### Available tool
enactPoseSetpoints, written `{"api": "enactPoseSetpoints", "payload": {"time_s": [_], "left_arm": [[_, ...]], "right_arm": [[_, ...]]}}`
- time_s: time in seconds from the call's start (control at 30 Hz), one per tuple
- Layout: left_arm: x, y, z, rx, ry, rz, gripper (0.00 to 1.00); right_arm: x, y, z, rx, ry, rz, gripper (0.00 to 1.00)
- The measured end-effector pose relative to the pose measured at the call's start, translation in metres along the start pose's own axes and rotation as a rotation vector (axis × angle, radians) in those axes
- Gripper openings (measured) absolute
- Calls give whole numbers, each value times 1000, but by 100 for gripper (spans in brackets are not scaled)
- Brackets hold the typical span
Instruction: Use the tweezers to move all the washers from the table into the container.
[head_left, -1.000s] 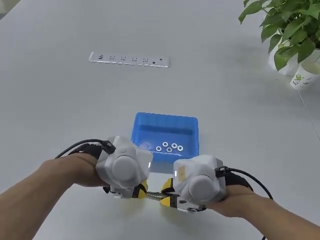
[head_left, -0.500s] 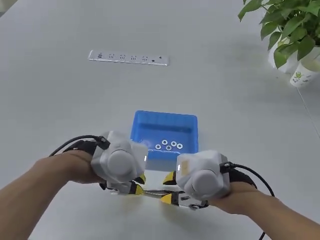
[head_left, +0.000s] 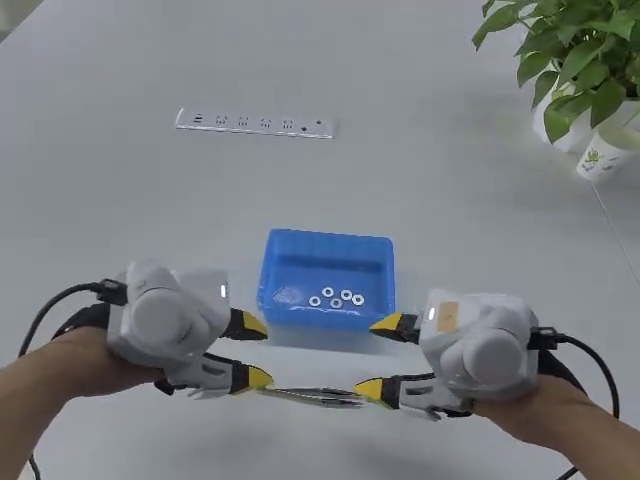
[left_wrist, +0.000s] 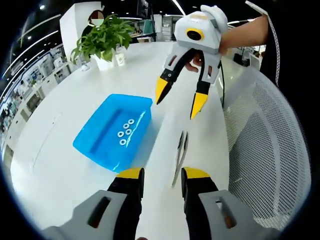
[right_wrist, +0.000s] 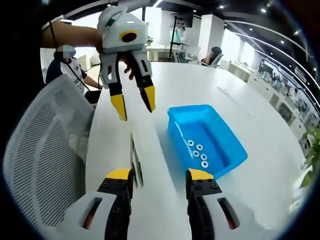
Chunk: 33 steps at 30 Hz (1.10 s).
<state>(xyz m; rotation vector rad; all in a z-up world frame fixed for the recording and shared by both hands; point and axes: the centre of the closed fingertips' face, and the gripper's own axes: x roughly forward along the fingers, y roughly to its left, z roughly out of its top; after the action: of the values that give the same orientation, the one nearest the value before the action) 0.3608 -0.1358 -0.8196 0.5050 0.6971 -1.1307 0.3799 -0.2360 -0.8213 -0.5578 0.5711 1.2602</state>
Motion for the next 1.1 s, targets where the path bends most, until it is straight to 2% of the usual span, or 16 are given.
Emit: {"api": "enactPoseSetpoints", "payload": {"time_s": [0.17, 0.27, 0.43, 0.57, 0.73, 0.83, 1.1], "left_arm": [[-15, 1, 1, -43, -55, 54, 45], [-21, -1, 1, -66, -77, 72, 48], [-29, 0, 2, -114, -132, 110, 56], [-36, 7, 9, -150, -198, 153, 65], [-41, 11, 15, -167, -231, 178, 75], [-43, 13, 16, -170, -237, 190, 81], [-45, 7, 16, -180, -266, 202, 92]], "right_arm": [[-23, -16, -1, 49, -43, -77, 53], [-34, -24, -2, 80, -80, -125, 62], [-48, -31, -7, 126, -108, -172, 69], [-56, -33, -9, 153, -132, -197, 73], [-63, -33, -10, 171, -153, -212, 78], [-66, -32, -12, 187, -164, -217, 80], [-73, -24, -19, 212, -173, -226, 88]]}}
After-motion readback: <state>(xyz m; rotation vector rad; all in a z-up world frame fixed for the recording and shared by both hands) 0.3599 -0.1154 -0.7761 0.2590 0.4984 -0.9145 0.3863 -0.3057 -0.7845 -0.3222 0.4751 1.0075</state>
